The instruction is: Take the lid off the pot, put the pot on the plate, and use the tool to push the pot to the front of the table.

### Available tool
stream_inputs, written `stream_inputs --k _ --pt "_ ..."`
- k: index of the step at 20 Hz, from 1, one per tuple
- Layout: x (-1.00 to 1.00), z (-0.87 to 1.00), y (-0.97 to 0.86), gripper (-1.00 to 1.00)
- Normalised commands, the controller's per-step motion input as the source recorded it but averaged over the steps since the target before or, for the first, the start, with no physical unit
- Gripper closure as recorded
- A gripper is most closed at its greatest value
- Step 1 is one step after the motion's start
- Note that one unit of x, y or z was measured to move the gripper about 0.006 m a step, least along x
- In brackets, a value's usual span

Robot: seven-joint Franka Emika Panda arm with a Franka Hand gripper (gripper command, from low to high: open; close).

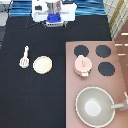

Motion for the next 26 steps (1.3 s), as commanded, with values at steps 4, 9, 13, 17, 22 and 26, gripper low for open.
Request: stream_inputs --k 4,9,13,17,22,26 --pt "0.35 0.37 0.09 -1.0" --pt "0.78 0.95 0.44 -1.0" --pt "0.96 0.9 0.46 -1.0" --pt "0.99 0.81 0.44 -1.0" --pt "0.85 0.63 0.56 -1.0" --pt "0.76 0.54 0.61 -1.0"
